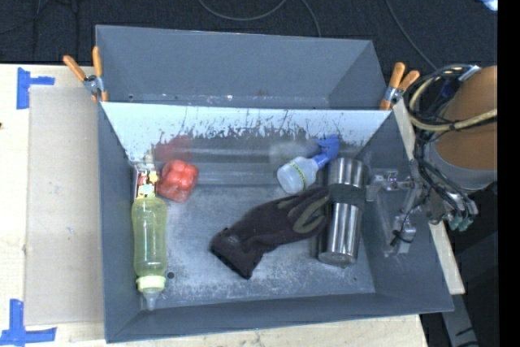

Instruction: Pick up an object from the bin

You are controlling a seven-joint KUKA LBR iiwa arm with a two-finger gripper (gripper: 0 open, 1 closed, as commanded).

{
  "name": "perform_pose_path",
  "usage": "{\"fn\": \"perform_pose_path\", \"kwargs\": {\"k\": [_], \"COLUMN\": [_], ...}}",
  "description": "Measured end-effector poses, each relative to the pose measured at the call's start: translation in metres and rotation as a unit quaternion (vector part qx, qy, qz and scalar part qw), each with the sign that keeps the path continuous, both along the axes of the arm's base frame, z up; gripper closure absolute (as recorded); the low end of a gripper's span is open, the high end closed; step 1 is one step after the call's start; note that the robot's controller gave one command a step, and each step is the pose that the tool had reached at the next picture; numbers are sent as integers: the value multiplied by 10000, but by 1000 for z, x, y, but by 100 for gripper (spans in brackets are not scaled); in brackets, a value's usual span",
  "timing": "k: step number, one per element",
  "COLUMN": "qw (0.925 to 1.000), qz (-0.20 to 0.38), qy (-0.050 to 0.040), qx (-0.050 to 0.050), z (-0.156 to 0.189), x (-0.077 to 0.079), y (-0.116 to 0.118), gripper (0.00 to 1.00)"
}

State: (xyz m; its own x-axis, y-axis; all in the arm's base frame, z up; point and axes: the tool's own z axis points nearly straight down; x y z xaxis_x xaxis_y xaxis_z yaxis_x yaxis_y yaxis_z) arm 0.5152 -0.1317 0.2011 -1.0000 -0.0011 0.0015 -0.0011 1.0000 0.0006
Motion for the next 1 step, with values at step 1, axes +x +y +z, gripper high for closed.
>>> {"fn": "perform_pose_path", "kwargs": {"k": [1], "qw": [9994], "qz": [-358], "qy": [-18], "qx": [-15], "z": [-20], "x": [4], "y": [20], "gripper": [0]}}
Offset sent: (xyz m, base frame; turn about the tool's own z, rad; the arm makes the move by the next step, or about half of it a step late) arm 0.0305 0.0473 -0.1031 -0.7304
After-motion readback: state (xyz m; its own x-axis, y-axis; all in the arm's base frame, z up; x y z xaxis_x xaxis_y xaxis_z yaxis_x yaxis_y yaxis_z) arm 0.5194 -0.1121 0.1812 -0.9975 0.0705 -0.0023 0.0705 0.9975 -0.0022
